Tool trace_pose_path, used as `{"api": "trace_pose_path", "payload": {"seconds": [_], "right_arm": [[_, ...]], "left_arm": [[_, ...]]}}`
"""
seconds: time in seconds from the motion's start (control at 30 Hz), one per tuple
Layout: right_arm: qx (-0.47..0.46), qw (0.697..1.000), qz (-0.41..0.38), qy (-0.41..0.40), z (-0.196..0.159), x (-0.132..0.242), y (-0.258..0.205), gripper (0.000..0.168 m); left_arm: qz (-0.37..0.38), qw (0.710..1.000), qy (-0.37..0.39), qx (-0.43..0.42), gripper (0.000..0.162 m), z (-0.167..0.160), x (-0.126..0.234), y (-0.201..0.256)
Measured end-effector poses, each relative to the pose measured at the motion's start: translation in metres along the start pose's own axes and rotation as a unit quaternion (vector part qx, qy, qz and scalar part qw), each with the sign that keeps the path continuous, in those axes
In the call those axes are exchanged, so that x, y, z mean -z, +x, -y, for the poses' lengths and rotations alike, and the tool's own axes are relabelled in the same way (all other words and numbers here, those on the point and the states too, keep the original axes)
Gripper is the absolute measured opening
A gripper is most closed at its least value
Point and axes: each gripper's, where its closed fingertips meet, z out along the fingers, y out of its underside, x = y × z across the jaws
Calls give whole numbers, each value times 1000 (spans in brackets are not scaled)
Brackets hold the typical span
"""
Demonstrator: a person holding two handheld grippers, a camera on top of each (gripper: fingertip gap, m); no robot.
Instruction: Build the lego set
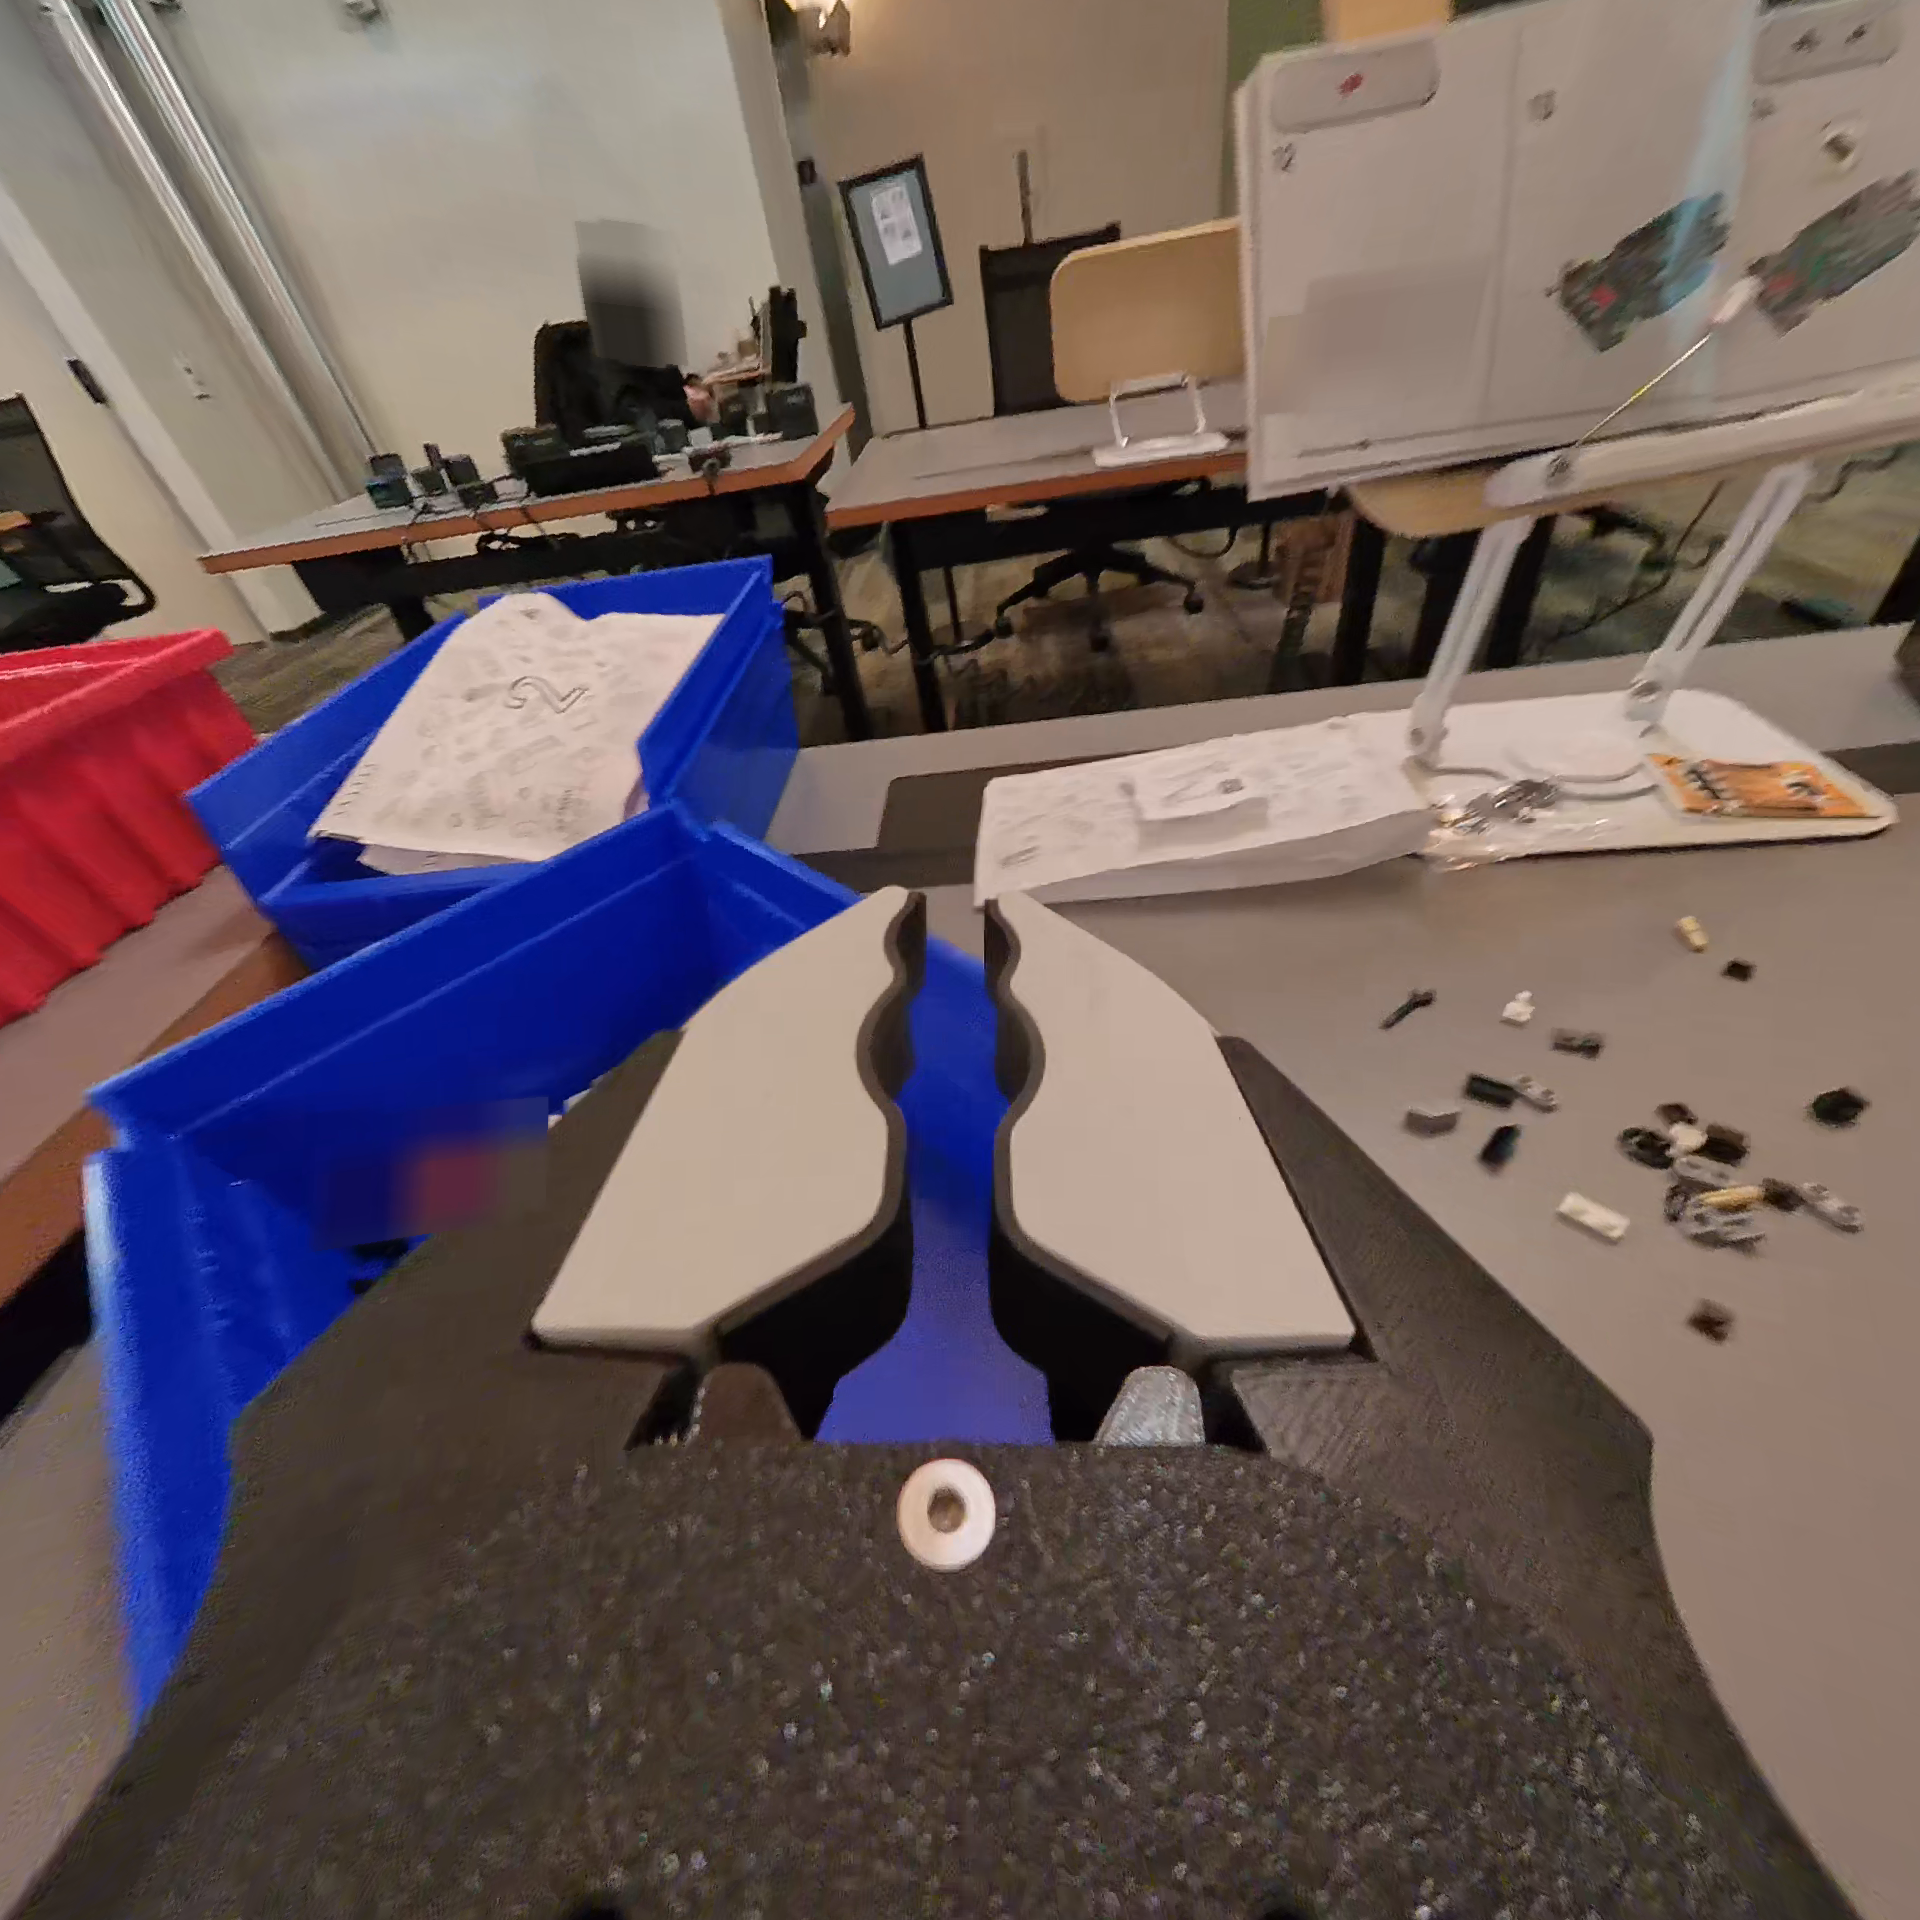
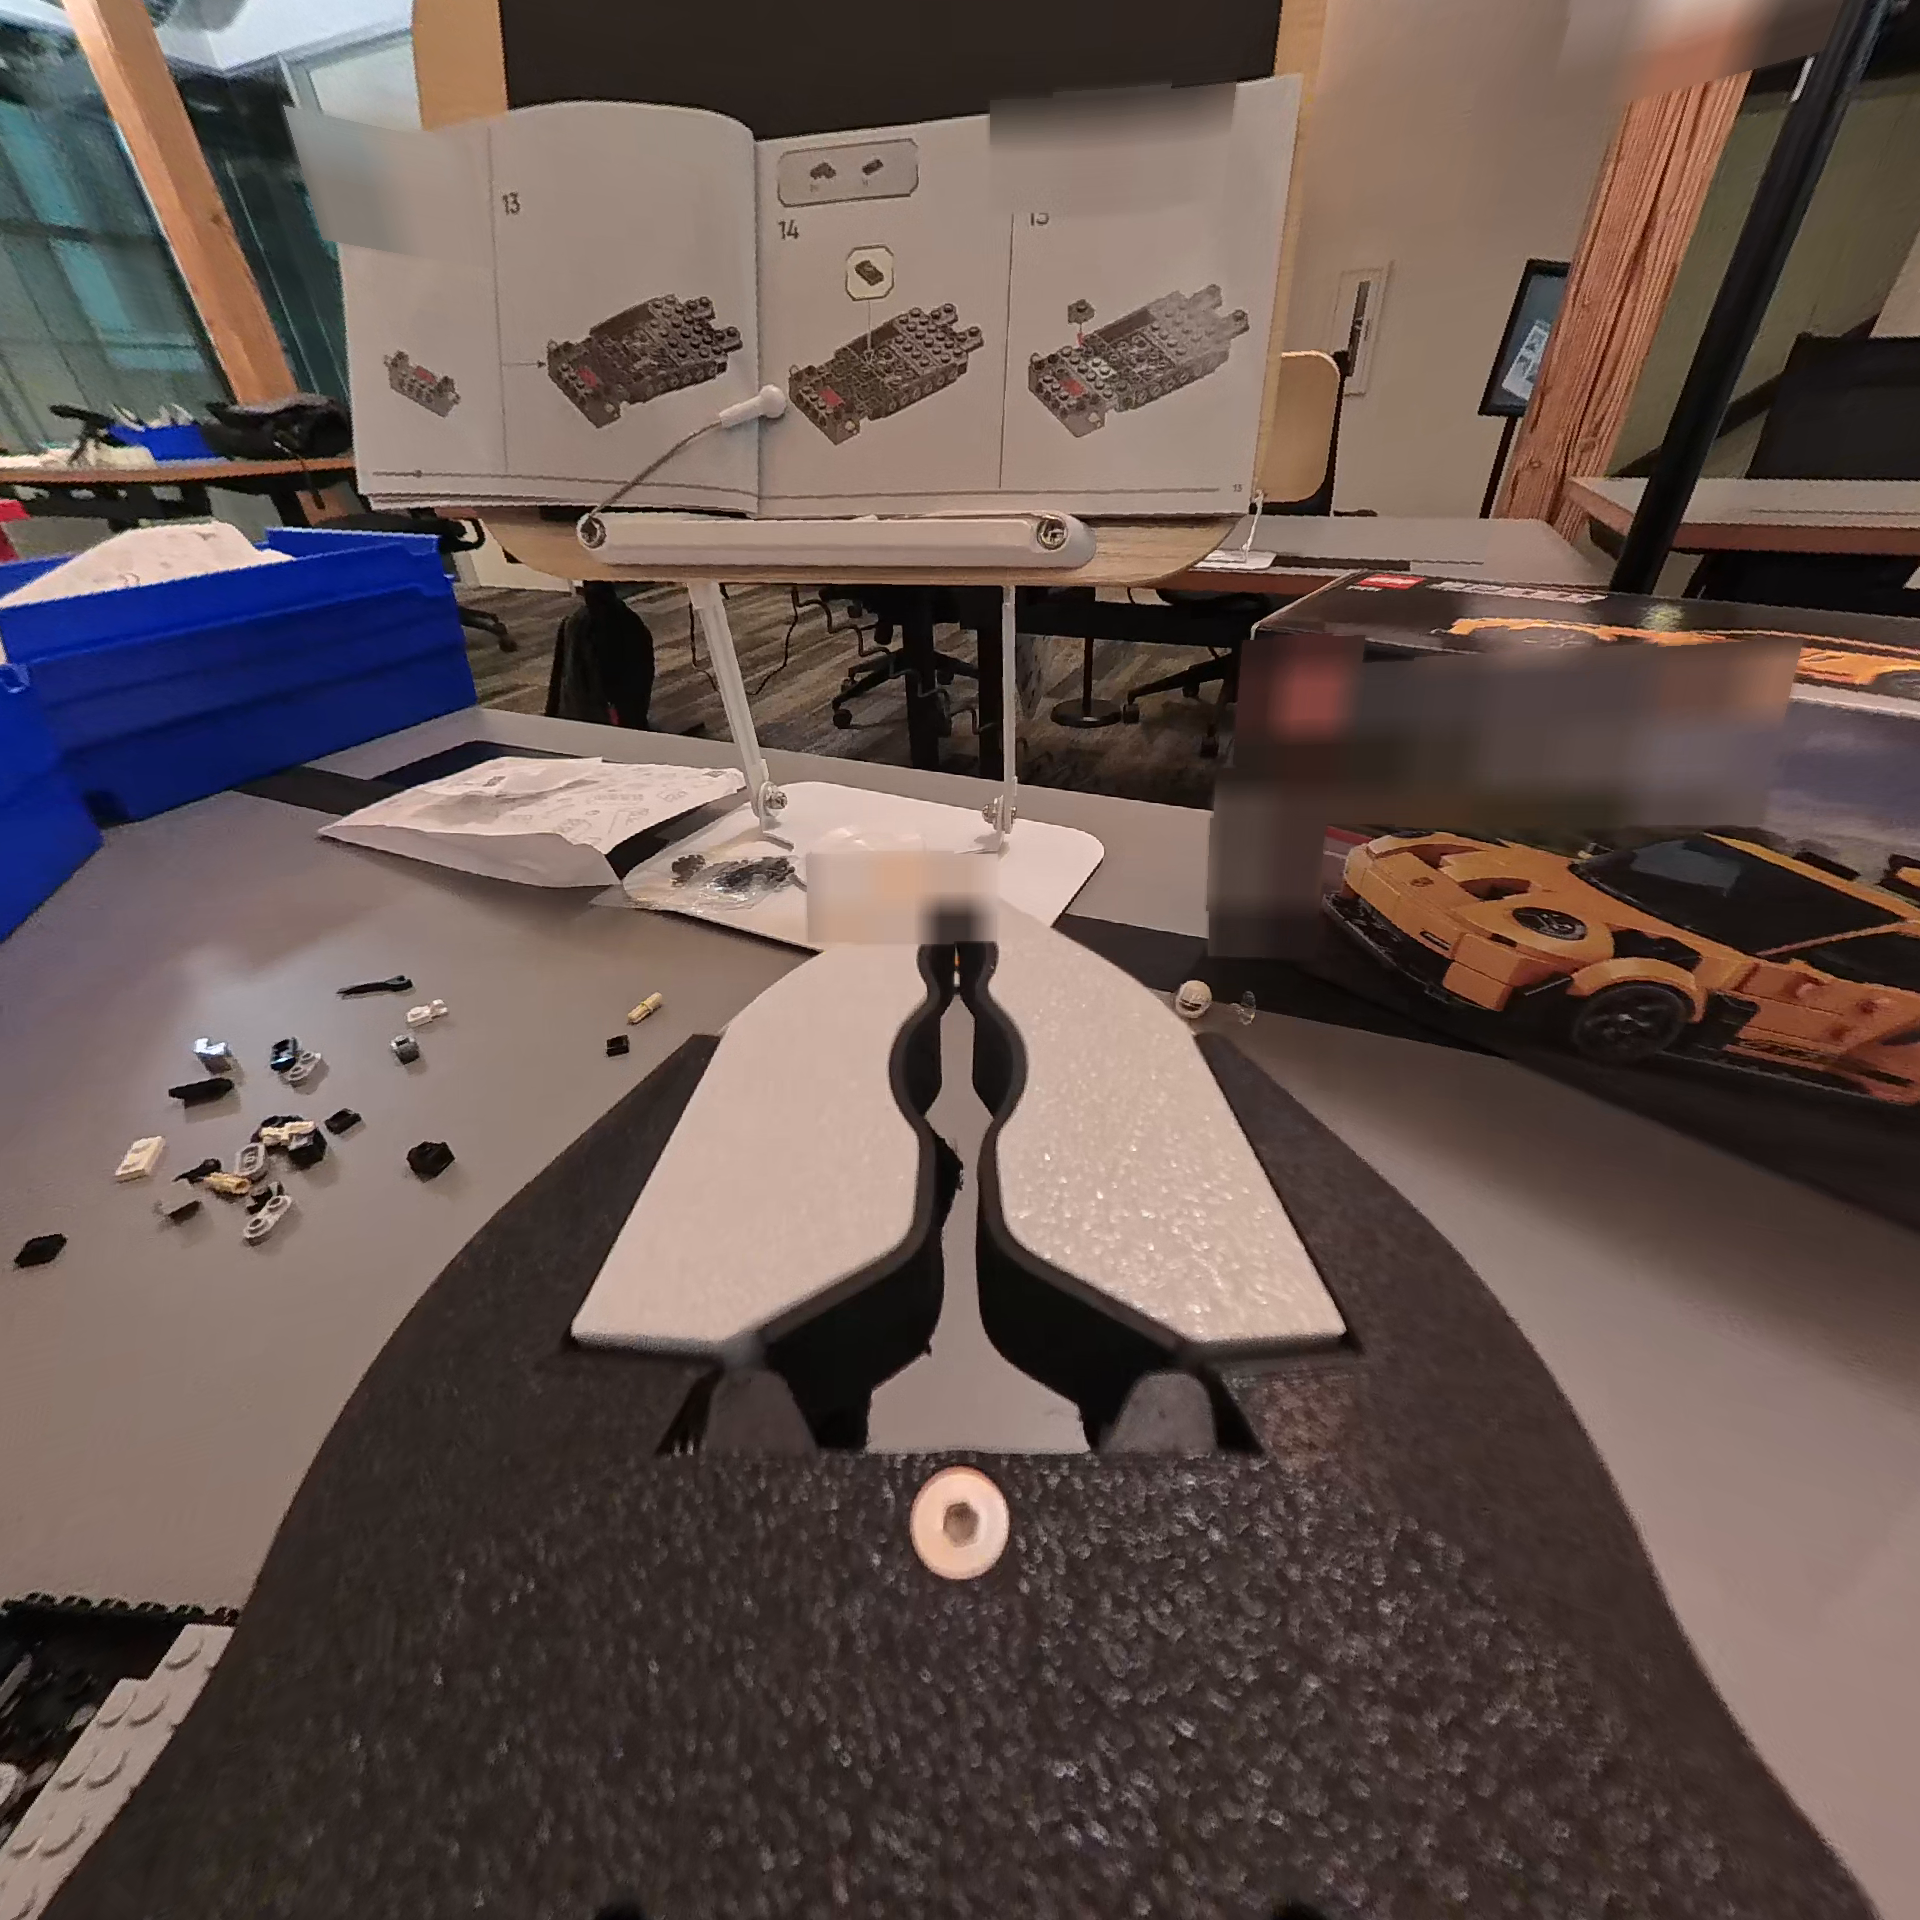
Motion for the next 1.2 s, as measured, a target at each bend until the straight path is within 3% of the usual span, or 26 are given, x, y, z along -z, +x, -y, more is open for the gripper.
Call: {"api": "trace_pose_path", "payload": {"seconds": [0.4, 0.57, 0.83, 1.2], "right_arm": [[-12, 1000, 24, -15, -6, -2, -6, 0], [-21, 999, 39, -27, -13, -4, -12, 0], [-9, 997, 54, -54, -29, -8, -25, 0], [2, 995, 67, -75, -41, -10, -30, 0]], "left_arm": [[6, 976, -190, -103, 25, -23, 6, -101], [-47, 951, -285, -107, 27, -47, 9, -135], [-132, 888, -407, -171, 25, -94, -8, -142], [-181, 764, -575, -230, 26, -153, -46, -161]]}}
